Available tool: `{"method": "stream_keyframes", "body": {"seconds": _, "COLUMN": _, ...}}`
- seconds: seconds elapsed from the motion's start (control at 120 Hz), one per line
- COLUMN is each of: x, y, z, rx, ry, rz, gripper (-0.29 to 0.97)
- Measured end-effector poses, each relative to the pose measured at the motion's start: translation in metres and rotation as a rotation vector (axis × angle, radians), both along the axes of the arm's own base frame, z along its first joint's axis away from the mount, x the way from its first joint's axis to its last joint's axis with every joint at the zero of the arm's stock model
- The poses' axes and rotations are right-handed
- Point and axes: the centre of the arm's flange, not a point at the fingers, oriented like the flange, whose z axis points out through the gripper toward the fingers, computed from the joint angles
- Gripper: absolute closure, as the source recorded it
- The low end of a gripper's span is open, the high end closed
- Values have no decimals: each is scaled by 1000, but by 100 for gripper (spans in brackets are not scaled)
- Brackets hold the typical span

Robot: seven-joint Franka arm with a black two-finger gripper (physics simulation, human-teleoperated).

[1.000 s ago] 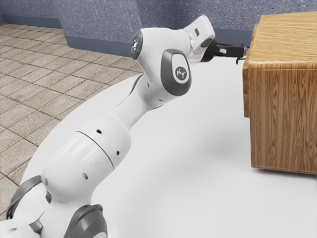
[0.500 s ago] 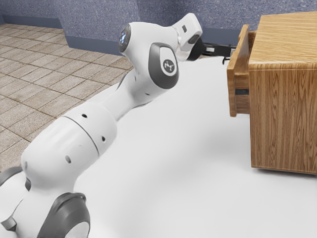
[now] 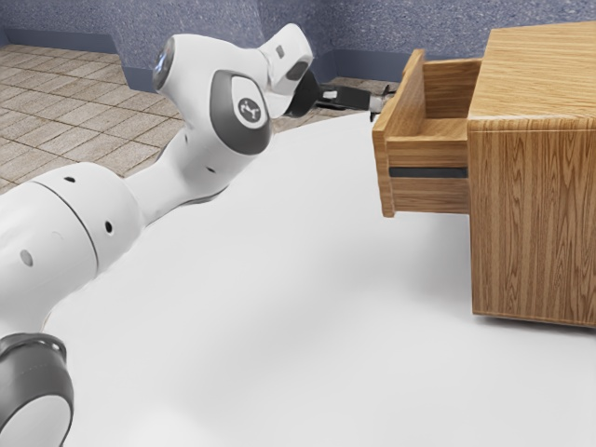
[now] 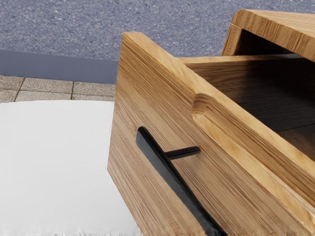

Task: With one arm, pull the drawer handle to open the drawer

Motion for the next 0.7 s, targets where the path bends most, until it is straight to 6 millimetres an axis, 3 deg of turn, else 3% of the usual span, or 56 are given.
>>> {"method": "stream_keyframes", "body": {"seconds": 0.208, "x": -28, "y": 31, "z": 6, "rx": 7, "ry": 15, "rz": 36, "gripper": 0}}
{"method": "stream_keyframes", "body": {"seconds": 0.558, "x": -95, "y": 88, "z": 18, "rx": 3, "ry": 20, "rz": 103, "gripper": 0}}
{"method": "stream_keyframes", "body": {"seconds": 0.7, "x": -109, "y": 108, "z": 16, "rx": 12, "ry": 22, "rz": 126, "gripper": 0}}
